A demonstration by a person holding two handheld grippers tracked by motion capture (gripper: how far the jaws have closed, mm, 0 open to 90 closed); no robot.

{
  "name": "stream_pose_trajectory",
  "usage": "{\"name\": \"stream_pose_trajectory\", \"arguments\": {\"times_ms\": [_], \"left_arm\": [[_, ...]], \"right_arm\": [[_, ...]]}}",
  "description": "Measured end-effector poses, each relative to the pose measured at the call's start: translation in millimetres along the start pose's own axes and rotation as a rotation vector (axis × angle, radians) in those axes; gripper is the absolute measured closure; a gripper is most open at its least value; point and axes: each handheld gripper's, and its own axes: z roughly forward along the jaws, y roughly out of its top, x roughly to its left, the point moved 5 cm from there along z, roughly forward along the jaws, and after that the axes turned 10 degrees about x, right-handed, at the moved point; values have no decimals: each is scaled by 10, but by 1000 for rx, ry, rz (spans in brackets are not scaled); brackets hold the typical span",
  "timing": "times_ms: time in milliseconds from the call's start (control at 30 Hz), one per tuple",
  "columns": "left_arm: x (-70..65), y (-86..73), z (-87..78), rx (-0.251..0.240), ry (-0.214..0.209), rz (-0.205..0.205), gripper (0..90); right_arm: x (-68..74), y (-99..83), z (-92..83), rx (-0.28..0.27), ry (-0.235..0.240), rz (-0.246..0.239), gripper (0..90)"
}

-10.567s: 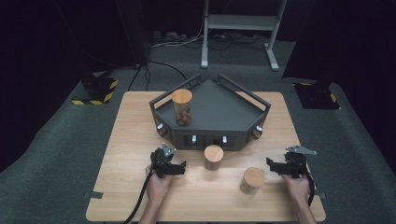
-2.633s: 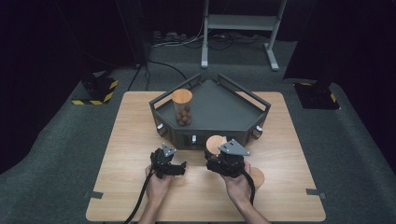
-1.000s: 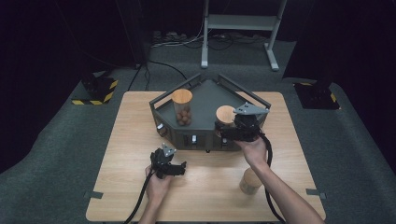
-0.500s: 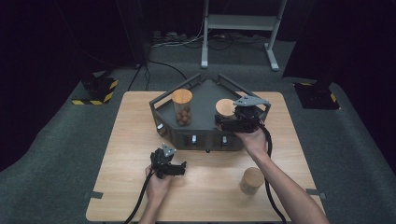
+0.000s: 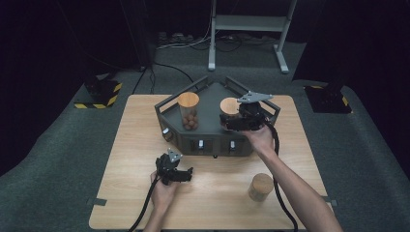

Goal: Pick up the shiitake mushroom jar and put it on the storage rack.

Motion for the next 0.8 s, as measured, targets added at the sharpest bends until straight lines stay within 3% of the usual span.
{"name": "stream_pose_trajectory", "arguments": {"times_ms": [333,800], "left_arm": [[0,0,0,0,0,0,46],[0,0,0,0,0,0,46]], "right_arm": [[-3,102,185,43,24,-5,256],[-47,103,349,82,50,-8,256]]}}
